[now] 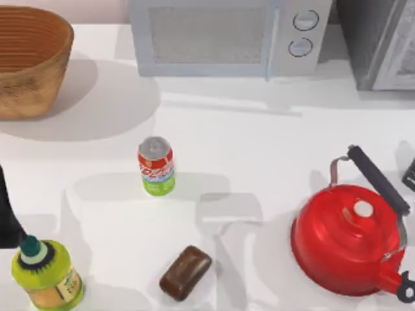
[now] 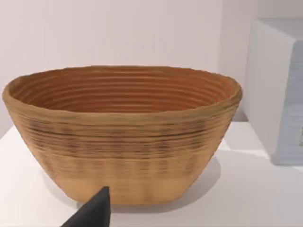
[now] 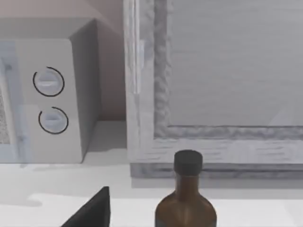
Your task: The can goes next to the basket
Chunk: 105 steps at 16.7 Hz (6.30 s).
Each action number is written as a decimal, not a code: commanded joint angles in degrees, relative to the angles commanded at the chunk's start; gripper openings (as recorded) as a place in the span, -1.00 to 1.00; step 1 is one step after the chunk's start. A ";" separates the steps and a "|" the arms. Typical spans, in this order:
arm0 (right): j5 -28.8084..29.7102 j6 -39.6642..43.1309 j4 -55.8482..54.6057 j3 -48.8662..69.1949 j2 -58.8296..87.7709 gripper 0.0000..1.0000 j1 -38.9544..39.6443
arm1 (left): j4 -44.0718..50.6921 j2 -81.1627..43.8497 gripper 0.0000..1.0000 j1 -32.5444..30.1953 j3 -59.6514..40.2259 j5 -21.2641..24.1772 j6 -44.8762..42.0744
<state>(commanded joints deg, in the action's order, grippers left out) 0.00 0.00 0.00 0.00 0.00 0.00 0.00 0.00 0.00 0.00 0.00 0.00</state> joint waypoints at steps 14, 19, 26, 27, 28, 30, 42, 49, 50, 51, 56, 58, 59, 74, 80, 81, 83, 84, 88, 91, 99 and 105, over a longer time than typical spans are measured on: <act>0.00 0.00 0.00 0.00 0.00 1.00 0.00 | 28.49 -43.24 1.00 4.32 -37.27 0.00 -23.02; 0.00 0.00 0.00 0.00 0.00 1.00 0.00 | 46.61 -72.84 1.00 7.04 -61.44 -0.06 -37.68; 0.00 0.00 0.00 0.00 0.00 1.00 0.00 | 65.99 -105.20 1.00 9.87 -87.38 0.00 -53.23; 0.00 0.00 0.00 0.00 0.00 1.00 0.00 | 67.68 -107.92 1.00 10.11 -89.54 0.01 -54.58; 0.00 0.00 0.00 0.00 0.00 1.00 0.00 | 69.04 -110.04 1.00 10.31 -91.24 0.02 -55.65; 0.00 0.00 0.00 0.00 0.00 1.00 0.00 | 70.61 -112.42 1.00 10.53 -93.17 0.04 -56.90; 0.00 0.00 0.00 0.00 0.00 1.00 0.00 | 60.19 -114.86 1.00 10.59 -85.29 0.06 -57.11; 0.00 0.00 0.00 0.00 0.00 1.00 0.00 | 58.08 -115.45 0.85 10.66 -83.42 0.06 -57.19; 0.00 0.00 0.00 0.00 0.00 1.00 0.00 | 58.08 -115.45 0.70 10.66 -83.42 0.06 -57.19; 0.00 0.00 0.00 0.00 0.00 1.00 0.00 | 58.08 -115.45 0.55 10.66 -83.42 0.06 -57.19; 0.00 0.00 0.00 0.00 0.00 1.00 0.00 | 58.08 -115.45 -0.21 10.66 -83.42 0.06 -57.19; 0.00 0.00 0.00 0.00 0.00 1.00 0.00 | 58.08 -115.45 -0.51 10.66 -83.42 0.06 -57.19; 0.00 0.00 0.00 0.00 0.00 1.00 0.00 | 58.08 -115.45 -0.66 10.66 -83.42 0.06 -57.19; 0.00 0.00 0.00 0.00 0.00 1.00 0.00 | 56.45 -116.50 -1.00 8.91 -86.05 -1.26 -53.51; 0.00 0.00 0.00 0.00 0.00 1.00 0.00 | 53.48 -121.20 -1.00 -0.27 -95.98 -4.87 -30.15; 0.00 0.00 0.00 0.00 0.00 1.00 0.00 | 53.74 -122.02 -1.00 -2.69 -97.43 -5.11 -24.69; 0.00 0.00 0.00 0.00 0.00 1.00 0.00 | 54.96 -123.41 -1.00 -8.21 -99.99 -5.17 -13.36; 0.00 0.00 0.00 0.00 0.00 1.00 0.00 | 55.83 -123.96 -1.00 -11.20 -101.07 -5.04 -7.67; 0.00 0.00 0.00 0.00 0.00 1.00 0.00 | 60.45 -125.21 -1.00 -23.70 -103.62 -3.65 13.59; 0.00 0.00 0.00 0.00 0.00 1.00 0.00 | 64.17 -125.52 -1.00 -31.79 -104.01 -2.01 26.04; 0.00 0.00 0.00 0.00 0.00 1.00 0.00 | 68.13 -125.38 -1.00 -38.44 -103.42 0.26 36.77; 0.00 0.00 0.00 0.00 0.00 1.00 0.00 | 66.61 -125.65 -1.00 -38.41 -102.17 0.26 36.74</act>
<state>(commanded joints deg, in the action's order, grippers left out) 0.00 0.00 0.00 0.00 0.00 0.00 66.61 -125.65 -38.41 -102.17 0.26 36.74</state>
